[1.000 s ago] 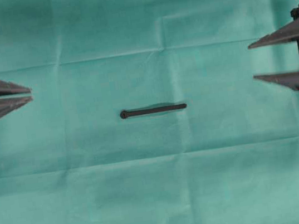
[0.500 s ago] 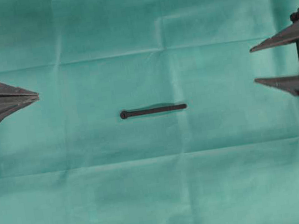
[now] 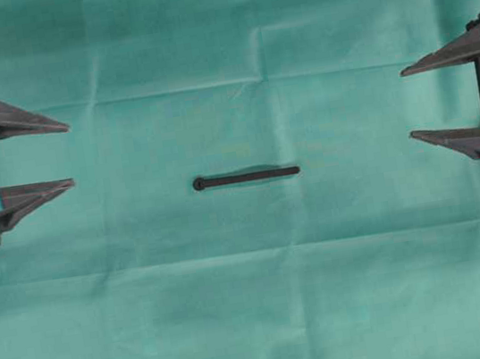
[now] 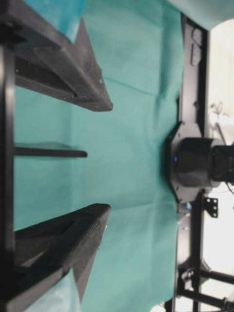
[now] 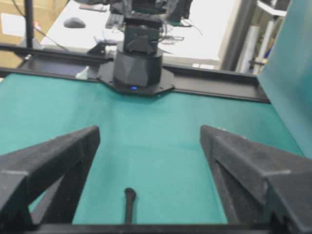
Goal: Peel off the Velcro with your right arm.
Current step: 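Move the left gripper toward the looped end of the black Velcro strap, then lower the open left gripper over the strap's looped end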
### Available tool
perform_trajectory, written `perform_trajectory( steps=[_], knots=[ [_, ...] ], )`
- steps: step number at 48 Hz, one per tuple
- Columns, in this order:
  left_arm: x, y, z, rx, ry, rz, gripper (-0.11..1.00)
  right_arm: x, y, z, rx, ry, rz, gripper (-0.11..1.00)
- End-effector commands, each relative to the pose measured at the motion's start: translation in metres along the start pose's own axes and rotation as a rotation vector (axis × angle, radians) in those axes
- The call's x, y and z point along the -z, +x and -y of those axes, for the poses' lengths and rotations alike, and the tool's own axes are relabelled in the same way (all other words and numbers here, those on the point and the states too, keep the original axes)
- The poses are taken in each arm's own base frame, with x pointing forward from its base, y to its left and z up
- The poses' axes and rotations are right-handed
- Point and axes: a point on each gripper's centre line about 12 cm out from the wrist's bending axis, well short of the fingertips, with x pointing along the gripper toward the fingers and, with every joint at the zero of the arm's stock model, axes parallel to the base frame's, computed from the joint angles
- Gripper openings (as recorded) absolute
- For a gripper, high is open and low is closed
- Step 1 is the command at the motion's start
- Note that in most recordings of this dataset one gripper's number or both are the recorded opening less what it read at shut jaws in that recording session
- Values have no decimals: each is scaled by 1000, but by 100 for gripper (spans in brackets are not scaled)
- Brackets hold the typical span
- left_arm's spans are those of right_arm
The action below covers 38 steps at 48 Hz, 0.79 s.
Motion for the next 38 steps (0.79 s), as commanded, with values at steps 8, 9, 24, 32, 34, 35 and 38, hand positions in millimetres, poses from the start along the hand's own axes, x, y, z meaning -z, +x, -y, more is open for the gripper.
perform_trajectory(
  steps=[8, 9, 24, 32, 34, 35, 38],
  knots=[
    [-9, 35, 0, -2, 4, 15, 88, -4, 1, 0, 1, 0, 25, 76],
    [-9, 38, 0, -2, 4, 15, 88, -3, 1, 0, -1, 0, 21, 76],
    [-7, 89, 0, -3, 7, -15, 88, -3, 1, 0, -1, 3, 23, 76],
    [-1, 116, 0, -3, 4, -44, 88, -1, 1, 0, -2, 3, 18, 76],
    [-1, 122, 0, -3, 4, -48, 88, -2, 1, -1, -4, 3, 20, 76],
    [-1, 125, 0, -3, 5, -49, 88, -2, 1, -1, -4, 3, 20, 76],
    [1, 133, 0, -3, 5, -55, 88, -2, 1, -1, -5, 3, 23, 76]
  ],
)
